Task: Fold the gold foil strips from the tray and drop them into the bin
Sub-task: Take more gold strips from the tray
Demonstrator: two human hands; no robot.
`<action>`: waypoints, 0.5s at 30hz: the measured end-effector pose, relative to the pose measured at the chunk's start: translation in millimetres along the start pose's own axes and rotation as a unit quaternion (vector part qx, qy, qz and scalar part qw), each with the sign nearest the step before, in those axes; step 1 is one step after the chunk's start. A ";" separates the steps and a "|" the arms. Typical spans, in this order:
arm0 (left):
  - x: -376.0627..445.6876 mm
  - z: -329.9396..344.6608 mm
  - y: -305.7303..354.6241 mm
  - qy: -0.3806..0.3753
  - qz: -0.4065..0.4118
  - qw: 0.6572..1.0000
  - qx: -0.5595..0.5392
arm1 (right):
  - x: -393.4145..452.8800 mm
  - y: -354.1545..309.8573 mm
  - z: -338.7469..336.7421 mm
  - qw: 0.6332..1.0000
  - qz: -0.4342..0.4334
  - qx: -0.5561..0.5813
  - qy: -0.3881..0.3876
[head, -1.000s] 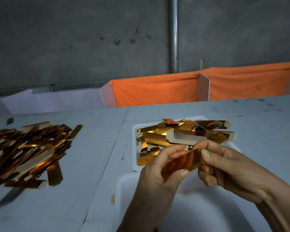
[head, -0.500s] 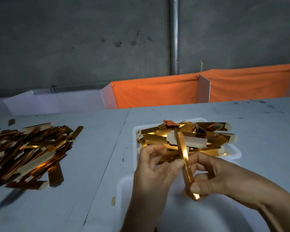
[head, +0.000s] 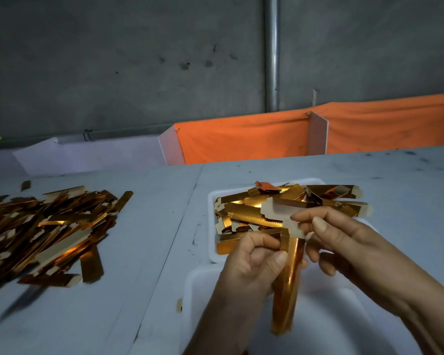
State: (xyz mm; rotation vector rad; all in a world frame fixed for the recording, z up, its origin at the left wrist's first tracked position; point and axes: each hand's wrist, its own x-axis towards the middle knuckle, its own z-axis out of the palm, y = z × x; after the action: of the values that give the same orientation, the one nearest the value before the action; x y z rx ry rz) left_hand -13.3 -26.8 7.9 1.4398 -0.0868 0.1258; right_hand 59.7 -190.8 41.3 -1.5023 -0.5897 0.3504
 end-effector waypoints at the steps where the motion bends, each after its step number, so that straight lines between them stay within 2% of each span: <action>1: 0.2 0.5 -0.6 -0.006 -0.009 1.000 0.019 | 0.1 0.2 1.0 1.000 -0.002 0.013 -0.001; 4: 0.8 3.7 -0.3 0.007 -0.003 0.997 0.080 | 1.4 3.0 1.2 0.998 0.022 0.053 -0.020; 7: -0.7 9.8 3.2 0.037 0.039 0.982 0.179 | 3.3 4.9 0.1 0.995 0.046 0.083 -0.020; 11: -4.4 15.6 6.1 0.074 0.114 0.929 0.343 | 3.8 6.0 -1.3 0.988 0.053 0.142 -0.006; 15: -4.9 17.6 4.8 0.073 0.132 0.895 0.419 | 2.6 4.6 -2.4 0.985 0.054 0.164 -0.025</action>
State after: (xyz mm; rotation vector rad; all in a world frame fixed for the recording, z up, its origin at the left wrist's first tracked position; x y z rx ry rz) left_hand -18.5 -43.8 14.3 2.2718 -0.1100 0.5472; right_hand 63.8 -191.0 37.2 -1.2134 -0.4655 0.5440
